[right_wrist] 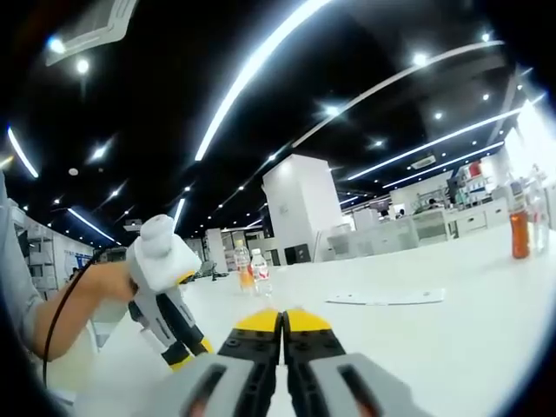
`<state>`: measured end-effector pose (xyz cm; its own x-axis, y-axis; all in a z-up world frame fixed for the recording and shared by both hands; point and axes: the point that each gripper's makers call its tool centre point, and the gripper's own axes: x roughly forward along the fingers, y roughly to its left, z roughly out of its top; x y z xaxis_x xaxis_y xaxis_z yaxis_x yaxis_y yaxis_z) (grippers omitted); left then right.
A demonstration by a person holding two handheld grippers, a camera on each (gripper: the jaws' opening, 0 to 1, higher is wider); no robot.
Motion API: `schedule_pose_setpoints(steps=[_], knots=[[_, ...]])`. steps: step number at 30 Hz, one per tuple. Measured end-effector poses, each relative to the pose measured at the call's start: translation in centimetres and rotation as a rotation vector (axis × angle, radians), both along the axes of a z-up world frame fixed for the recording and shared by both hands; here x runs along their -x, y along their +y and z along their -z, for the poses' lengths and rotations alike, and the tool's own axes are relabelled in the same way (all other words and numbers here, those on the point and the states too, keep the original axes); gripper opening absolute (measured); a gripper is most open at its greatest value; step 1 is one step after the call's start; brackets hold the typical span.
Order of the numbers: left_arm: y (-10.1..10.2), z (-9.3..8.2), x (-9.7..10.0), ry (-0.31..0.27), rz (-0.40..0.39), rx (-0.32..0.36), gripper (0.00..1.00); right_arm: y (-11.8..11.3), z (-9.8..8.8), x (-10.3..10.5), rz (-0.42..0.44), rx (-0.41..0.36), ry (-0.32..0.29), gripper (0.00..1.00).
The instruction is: Locate the socket holder cover, grip the socket holder cover, clip it into the socket holder slot.
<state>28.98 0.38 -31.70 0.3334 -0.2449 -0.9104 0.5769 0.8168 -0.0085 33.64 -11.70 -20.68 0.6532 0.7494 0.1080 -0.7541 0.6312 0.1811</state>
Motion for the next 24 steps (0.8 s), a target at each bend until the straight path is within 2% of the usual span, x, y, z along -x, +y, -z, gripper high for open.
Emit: schedule_pose_setpoints(steps=[2,3,5,9,15,21,24], knots=[[1.4,0.0,-0.2,0.003,-0.060,-0.013,0.25,0.2,-0.1,0.2,-0.007,0.000,-0.001,0.03],[1.7,0.0,-0.2,0.011,-0.071,-0.018,0.25,0.3,-0.1,0.2,-0.009,-0.001,-0.001,0.03],[2.1,-0.2,-0.3,0.011,-0.152,-0.006,0.25,0.4,-0.1,0.3,-0.014,-0.003,-0.001,0.03],[3.5,-0.4,-0.9,0.029,-0.230,-0.008,0.25,0.8,0.2,0.4,-0.023,0.003,0.004,0.03],[5.1,-0.4,-2.2,0.051,-0.300,-0.031,0.25,0.9,0.4,0.4,-0.030,0.007,0.009,0.03],[5.3,0.1,-2.5,0.090,-0.338,-0.033,0.25,0.7,0.3,0.3,-0.027,0.005,0.009,0.03],[5.4,0.1,-2.6,0.088,-0.356,-0.041,0.25,0.7,0.4,0.2,-0.025,0.007,0.012,0.03]])
